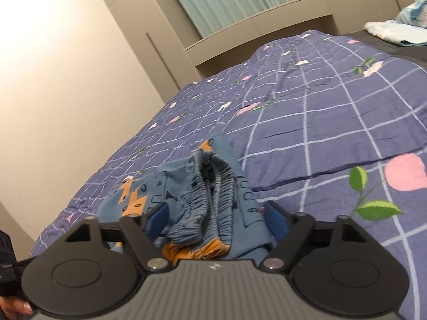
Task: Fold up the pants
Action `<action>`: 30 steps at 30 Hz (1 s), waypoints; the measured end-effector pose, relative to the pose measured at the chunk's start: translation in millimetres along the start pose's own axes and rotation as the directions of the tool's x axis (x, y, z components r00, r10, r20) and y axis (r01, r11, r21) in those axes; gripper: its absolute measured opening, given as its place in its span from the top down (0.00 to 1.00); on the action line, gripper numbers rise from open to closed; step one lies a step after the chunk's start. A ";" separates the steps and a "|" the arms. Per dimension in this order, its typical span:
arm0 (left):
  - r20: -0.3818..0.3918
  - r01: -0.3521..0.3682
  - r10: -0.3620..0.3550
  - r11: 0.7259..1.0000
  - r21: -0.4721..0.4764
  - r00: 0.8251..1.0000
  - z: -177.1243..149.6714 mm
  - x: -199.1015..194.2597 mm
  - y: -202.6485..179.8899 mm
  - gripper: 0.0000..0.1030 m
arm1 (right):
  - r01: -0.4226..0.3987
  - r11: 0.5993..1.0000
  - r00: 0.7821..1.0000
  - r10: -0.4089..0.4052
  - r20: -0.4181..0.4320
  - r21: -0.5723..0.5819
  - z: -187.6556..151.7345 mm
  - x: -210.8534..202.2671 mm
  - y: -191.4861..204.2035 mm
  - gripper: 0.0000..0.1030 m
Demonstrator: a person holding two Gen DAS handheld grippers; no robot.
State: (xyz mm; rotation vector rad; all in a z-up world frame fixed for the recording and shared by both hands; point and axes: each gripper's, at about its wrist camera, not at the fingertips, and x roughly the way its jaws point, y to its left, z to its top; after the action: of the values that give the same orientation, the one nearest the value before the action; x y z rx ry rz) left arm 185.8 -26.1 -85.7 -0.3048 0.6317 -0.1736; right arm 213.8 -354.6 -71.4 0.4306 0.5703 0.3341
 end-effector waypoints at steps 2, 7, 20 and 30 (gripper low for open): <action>-0.006 -0.018 0.018 1.000 0.007 1.000 1.0 -0.4 -3.4 0.00 | -0.012 1.000 1.000 0.012 -0.003 0.015 -1.7 -0.6 -1.3 0.40; -0.037 -0.035 0.033 0.999 -0.036 0.999 4.7 -4.0 -4.1 0.01 | 0.004 1.000 1.000 -0.004 -0.011 0.000 -5.4 -0.9 4.0 0.48; -0.129 -0.012 0.003 0.997 -0.071 0.992 19.3 -14.3 -9.8 0.27 | 0.099 0.995 0.995 -0.100 0.032 0.022 -13.6 -10.2 29.2 0.64; -0.115 0.013 -0.023 0.996 -0.085 0.993 28.6 -27.4 -11.9 0.83 | 0.123 0.992 0.990 -0.124 0.069 0.012 -12.5 -32.2 58.4 0.74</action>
State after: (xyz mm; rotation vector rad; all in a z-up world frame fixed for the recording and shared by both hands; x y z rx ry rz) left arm 180.6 -23.9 -44.7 -0.3837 0.7527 -0.1832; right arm 170.3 -314.1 -38.6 0.4113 0.5280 0.1975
